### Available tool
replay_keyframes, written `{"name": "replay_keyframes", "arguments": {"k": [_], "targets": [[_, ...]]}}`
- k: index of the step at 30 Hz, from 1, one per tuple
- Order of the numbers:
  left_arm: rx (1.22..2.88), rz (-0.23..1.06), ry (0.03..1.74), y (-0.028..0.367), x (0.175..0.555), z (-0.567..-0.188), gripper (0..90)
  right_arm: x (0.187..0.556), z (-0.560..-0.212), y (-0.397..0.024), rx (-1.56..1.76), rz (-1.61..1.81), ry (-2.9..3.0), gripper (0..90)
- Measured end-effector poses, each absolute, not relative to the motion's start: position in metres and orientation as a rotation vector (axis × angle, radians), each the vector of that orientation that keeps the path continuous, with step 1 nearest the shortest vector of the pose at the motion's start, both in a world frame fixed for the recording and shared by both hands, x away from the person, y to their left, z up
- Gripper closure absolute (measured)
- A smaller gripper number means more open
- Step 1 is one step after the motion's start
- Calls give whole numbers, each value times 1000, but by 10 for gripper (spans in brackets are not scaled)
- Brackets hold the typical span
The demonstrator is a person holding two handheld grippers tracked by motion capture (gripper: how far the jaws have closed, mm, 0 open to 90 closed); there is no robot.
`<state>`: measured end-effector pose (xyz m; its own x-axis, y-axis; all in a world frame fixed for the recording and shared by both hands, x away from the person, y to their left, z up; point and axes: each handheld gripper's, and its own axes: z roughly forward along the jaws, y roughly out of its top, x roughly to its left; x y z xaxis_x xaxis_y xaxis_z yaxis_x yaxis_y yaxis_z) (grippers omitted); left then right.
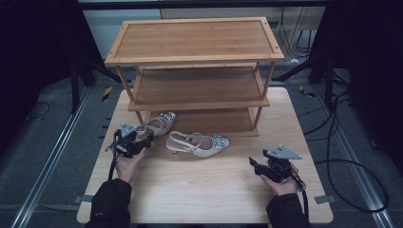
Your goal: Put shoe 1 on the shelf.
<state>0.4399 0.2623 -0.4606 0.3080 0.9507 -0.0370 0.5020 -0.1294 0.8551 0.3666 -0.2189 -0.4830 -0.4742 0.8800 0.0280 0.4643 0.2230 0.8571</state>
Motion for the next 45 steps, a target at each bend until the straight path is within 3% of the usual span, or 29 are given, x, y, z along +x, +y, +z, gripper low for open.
{"name": "replay_keyframes", "arguments": {"k": [24,26,45], "targets": [[1813,655,1336,261,445,-473,337,367,-484,-218,1227,1170,2031,335],[1826,701,1318,262,441,-472,323,366,-484,-218,1228,1168,2033,334],[1864,705,1197,296,377,-460,312,366,-483,-219,1222,1163,2022,326]]}}
